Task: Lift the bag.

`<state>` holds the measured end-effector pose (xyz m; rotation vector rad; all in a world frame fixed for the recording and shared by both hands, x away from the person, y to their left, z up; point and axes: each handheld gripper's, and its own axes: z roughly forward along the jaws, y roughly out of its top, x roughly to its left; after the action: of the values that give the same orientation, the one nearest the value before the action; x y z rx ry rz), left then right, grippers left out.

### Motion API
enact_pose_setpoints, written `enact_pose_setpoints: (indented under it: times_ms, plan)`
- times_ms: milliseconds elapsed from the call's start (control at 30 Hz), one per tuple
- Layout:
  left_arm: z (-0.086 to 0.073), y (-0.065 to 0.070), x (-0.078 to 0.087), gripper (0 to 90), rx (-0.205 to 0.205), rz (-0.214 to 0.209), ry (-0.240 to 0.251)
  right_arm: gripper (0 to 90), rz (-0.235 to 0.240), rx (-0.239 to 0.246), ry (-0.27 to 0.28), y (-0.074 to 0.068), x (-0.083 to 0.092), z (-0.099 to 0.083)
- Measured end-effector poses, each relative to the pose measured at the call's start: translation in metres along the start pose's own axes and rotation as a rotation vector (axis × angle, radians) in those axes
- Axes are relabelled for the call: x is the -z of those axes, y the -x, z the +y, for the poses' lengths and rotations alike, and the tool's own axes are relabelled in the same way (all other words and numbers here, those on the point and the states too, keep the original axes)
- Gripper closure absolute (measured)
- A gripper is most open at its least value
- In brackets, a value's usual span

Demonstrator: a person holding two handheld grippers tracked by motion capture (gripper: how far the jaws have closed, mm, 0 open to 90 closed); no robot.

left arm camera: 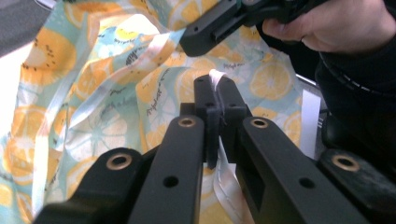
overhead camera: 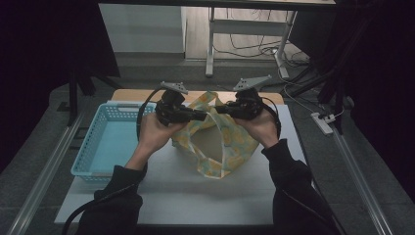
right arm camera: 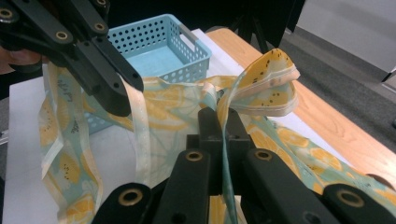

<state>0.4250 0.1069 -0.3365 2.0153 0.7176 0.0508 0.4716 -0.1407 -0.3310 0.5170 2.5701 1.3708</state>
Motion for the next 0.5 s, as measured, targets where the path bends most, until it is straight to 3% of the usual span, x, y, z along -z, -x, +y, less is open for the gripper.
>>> enact_pose_setpoints:
  times_ms: [500]
  plan:
    - [0.041,0.004,0.023,89.5,-0.041,0.044,0.062,90.0,-0.033,0.044,0.045,-0.001,0.022,0.04]
